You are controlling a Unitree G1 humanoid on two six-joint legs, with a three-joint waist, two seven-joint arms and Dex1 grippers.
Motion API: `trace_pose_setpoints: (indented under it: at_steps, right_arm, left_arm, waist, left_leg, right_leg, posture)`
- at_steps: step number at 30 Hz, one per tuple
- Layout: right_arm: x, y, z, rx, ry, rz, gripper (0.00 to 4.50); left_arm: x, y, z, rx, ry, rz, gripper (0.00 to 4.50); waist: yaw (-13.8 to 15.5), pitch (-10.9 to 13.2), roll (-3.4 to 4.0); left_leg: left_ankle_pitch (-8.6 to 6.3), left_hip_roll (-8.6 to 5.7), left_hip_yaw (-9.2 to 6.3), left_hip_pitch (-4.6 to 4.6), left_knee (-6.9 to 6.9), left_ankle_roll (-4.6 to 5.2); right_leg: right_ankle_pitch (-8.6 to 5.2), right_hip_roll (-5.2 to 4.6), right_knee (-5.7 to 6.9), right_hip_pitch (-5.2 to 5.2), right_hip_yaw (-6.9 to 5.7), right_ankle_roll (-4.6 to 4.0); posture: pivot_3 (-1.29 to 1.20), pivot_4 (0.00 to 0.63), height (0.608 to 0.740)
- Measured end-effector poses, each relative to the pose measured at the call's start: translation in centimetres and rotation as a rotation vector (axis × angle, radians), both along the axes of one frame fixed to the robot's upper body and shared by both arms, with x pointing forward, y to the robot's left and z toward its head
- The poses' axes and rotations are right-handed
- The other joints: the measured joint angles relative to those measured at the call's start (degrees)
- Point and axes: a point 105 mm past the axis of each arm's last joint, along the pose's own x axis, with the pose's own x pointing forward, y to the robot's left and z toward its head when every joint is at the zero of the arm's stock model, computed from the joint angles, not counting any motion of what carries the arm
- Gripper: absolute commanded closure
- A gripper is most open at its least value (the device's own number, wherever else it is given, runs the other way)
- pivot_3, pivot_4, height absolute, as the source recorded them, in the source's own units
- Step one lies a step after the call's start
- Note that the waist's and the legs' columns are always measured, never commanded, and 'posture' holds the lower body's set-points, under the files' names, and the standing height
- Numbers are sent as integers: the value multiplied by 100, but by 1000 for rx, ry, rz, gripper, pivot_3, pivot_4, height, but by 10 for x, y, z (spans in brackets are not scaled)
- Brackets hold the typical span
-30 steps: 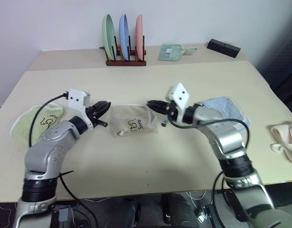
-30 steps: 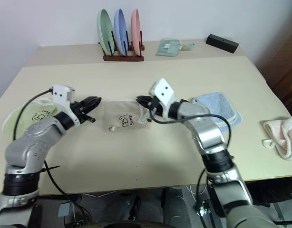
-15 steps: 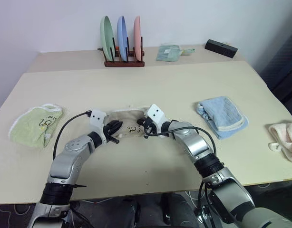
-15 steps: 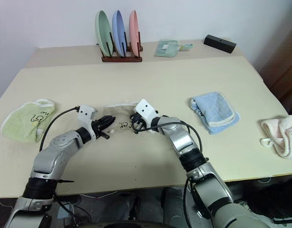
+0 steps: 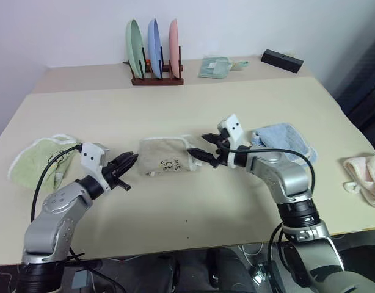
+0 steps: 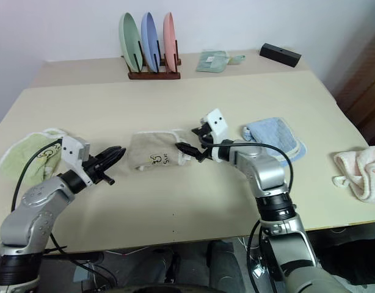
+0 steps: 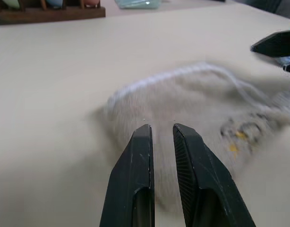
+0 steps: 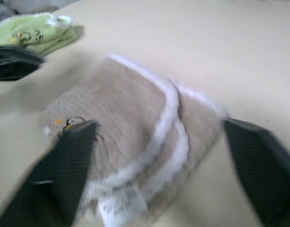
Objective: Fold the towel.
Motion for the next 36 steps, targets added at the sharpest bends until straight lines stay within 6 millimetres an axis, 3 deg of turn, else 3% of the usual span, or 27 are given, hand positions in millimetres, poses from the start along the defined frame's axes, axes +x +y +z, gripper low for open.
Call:
trace_pose_setpoints:
  at_steps: [3, 6, 12, 15, 22, 27, 31, 33, 36]
  right_arm:
    - [1, -3, -15, 57, 173, -66, 70]
    - [2, -7, -25, 62, 259, -98, 70]
    - [3, 13, -29, 84, 311, -71, 70]
    - [6, 23, -29, 117, 338, -74, 836]
    - [2, 38, -35, 169, 407, -70, 4463]
    - [4, 33, -30, 196, 399, -102, 4463]
    - [9, 7, -1, 277, 304, -179, 4463]
    - [12, -23, 21, 329, 230, -263, 4463]
    - [12, -90, 59, 393, 91, -463, 4463]
  left_arm:
    - [-20, -5, -2, 81, 3, -92, 3813]
    - [-27, -9, -1, 98, -14, -124, 3813]
    - [-29, -16, 1, 76, -26, -147, 3813]
    - [-30, -18, 3, 74, -34, -156, 3813]
    - [-32, -23, 7, 41, -93, -162, 3813]
    - [-34, -36, 7, 5, -129, -201, 3813]
    - [-30, -49, 12, -22, -172, -221, 3813]
    - [-24, -54, 12, -20, -185, -231, 3813]
    - [-6, -54, 13, -38, -210, -198, 3813]
  waist:
    - [-5, 2, 4]
    - [42, 3, 5]
    - [-8, 2, 4]
    - [-35, 2, 5]
    - [-80, 3, 5]
    - [-82, 2, 5]
    - [-50, 4, 7]
    - [-1, 4, 8]
    - [67, 5, 10]
  left_leg:
    - [-1, 0, 3, -2, -1, 1]
    - [-1, -2, 3, -2, 0, 2]
    - [-1, 1, 4, 1, -1, 1]
    - [-1, 2, 4, 2, -1, 1]
    - [-2, 0, 4, -2, -1, 3]
    - [-2, 0, 4, -2, -1, 3]
    - [-2, -3, 3, -4, 1, 4]
    - [-2, -3, 4, -3, 1, 4]
    - [-2, -4, 3, -5, 3, 5]
  right_leg:
    - [0, -1, -1, -3, 3, -1]
    - [0, -2, -3, 0, 1, -1]
    - [1, 0, -1, 0, 1, -1]
    - [1, 2, 0, -1, 1, -1]
    - [1, -1, -3, -2, 1, -1]
    - [1, 0, -2, -2, 1, -1]
    - [1, -3, -3, -1, 0, 0]
    - [1, -3, -4, 0, 0, 0]
    - [1, -4, -5, 1, -2, 0]
  posture:
    - [0, 150, 740]
    - [0, 150, 740]
    - [0, 150, 740]
    - [0, 150, 740]
    - [0, 150, 740]
    - [0, 150, 740]
    - [0, 150, 740]
    - [0, 150, 740]
    - [0, 150, 740]
